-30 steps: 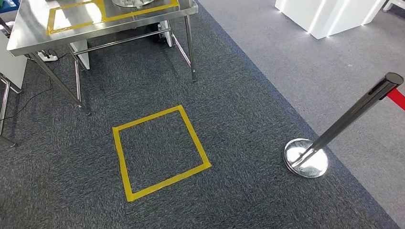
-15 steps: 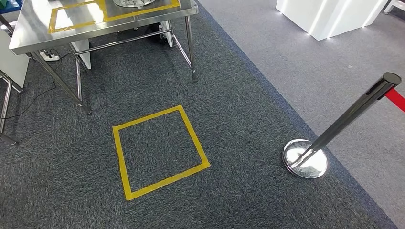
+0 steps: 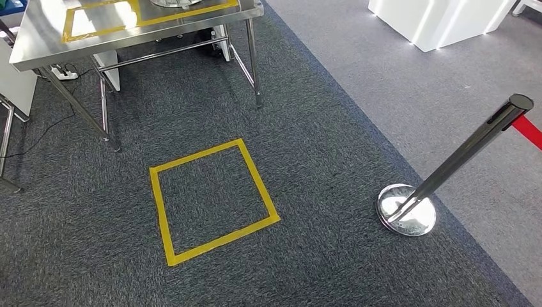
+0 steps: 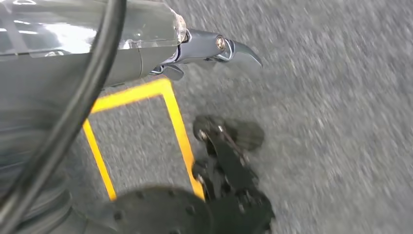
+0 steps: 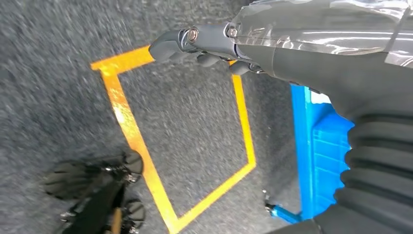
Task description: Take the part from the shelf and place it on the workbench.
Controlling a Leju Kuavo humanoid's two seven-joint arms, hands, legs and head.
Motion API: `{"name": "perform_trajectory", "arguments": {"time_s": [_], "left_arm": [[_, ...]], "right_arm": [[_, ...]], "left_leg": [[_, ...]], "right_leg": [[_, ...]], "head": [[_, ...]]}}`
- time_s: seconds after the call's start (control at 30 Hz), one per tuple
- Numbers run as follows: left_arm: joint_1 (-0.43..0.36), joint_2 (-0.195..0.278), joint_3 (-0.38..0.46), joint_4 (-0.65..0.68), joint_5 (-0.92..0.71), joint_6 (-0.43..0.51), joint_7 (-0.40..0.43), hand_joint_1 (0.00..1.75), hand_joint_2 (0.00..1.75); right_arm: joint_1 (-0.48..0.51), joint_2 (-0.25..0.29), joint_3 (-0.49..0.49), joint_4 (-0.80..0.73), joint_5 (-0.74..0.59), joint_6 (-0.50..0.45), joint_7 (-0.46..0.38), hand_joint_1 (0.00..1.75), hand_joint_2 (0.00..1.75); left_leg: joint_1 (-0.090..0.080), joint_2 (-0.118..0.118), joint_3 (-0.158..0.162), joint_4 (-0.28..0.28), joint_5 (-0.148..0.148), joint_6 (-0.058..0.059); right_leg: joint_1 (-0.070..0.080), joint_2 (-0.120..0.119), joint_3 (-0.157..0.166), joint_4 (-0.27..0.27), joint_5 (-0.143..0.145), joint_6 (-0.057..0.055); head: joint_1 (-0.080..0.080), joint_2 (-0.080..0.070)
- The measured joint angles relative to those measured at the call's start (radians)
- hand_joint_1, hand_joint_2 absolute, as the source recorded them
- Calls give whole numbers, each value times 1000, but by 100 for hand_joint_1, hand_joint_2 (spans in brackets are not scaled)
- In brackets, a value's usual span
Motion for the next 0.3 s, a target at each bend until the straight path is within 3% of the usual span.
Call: {"name": "perform_trajectory", "arguments": {"time_s": [0.07,0.1,0.2,0.23,0.3], "left_arm": [[9,1,-49,0,42,6,12,0,0],[11,1,-74,0,62,8,18,0,0],[11,1,-148,-5,122,17,35,0,0],[11,1,-172,-9,142,20,40,0,0],[10,1,-208,-18,170,23,48,0,0]], "right_arm": [[3,-3,33,-9,-35,-3,0,0,0],[7,-5,49,-11,-51,-4,0,0,0],[25,-8,99,-13,-101,-7,0,0,0],[34,-8,114,-13,-117,-8,0,0,0],[47,-9,137,-13,-140,-10,1,0,0]], "left_leg": [[5,2,11,-25,16,8],[8,3,16,-37,24,12],[9,7,12,-43,32,19],[9,9,10,-41,31,18],[9,15,9,-36,29,16]], "right_leg": [[0,0,-4,13,-13,10],[1,0,-17,44,-36,13],[-1,1,-99,217,-125,20],[-2,1,-115,250,-131,23],[-4,0,-112,242,-108,27]], "head": [[2,0],[3,0],[5,0],[5,0],[5,0]]}}
